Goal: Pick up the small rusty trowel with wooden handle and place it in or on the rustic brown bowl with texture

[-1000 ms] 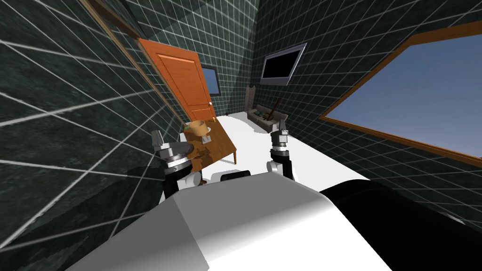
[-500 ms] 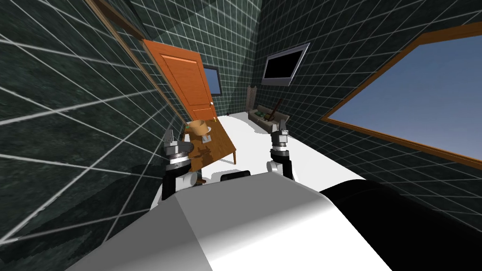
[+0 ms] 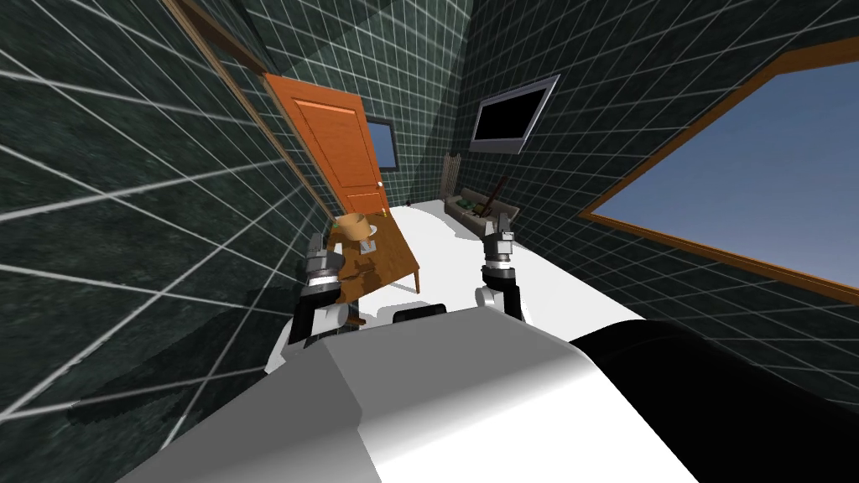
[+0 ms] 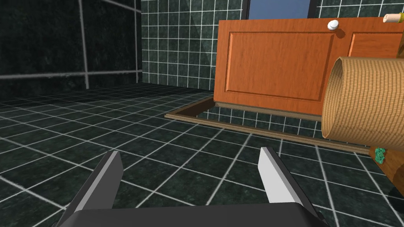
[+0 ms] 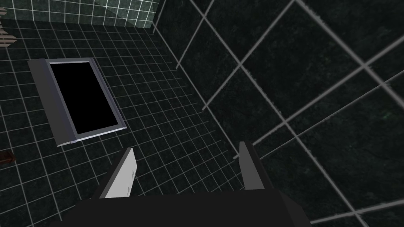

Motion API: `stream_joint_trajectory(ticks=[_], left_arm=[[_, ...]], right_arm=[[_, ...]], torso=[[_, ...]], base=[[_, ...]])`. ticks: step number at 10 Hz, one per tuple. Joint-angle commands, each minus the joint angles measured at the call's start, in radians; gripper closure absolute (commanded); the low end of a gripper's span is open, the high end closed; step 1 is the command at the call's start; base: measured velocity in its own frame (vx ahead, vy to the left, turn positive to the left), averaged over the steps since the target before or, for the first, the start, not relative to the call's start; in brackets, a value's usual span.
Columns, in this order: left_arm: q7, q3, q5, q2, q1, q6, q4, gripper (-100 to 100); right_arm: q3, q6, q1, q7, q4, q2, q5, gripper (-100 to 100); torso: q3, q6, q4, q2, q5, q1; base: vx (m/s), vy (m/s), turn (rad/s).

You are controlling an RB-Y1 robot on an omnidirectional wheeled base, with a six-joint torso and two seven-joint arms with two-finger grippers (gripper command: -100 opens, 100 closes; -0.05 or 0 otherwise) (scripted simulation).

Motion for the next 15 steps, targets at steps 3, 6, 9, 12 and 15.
stream_joint_trajectory(ticks=[3, 6, 9, 12, 15], left_arm=[[-0.029, 0.034, 0.001, 0.012, -0.067, 0.107, 0.094, -100], [-0.046, 0.055, 0.001, 0.015, -0.107, 0.190, 0.152, -100], [-0.061, 0.076, 0.001, 0.019, -0.150, 0.272, 0.223, -100], [-0.067, 0.085, 0.001, 0.021, -0.172, 0.320, 0.263, -100], [-0.076, 0.104, 0.001, 0.027, -0.215, 0.400, 0.342, -100]], right_arm=[[0.000, 0.000, 0.000, 0.000, 0.000, 0.000, 0.000, 0], [0.000, 0.000, 0.000, 0.000, 0.000, 0.000, 0.000, 0], [0.000, 0.000, 0.000, 0.000, 0.000, 0.000, 0.000, 0], [0.000, 0.000, 0.000, 0.000, 0.000, 0.000, 0.000, 0], [0.000, 0.000, 0.000, 0.000, 0.000, 0.000, 0.000, 0]], torso=[[0.000, 0.000, 0.000, 0.000, 0.000, 0.000], [0.000, 0.000, 0.000, 0.000, 0.000, 0.000], [0.000, 0.000, 0.000, 0.000, 0.000, 0.001], [0.000, 0.000, 0.000, 0.000, 0.000, 0.001], [0.000, 0.000, 0.000, -0.001, 0.000, 0.001]], base=[[0.010, -0.056, 0.068], [0.008, -0.054, 0.043], [0.008, -0.043, 0.037], [0.010, -0.034, 0.020], [0.015, -0.032, 0.012]])
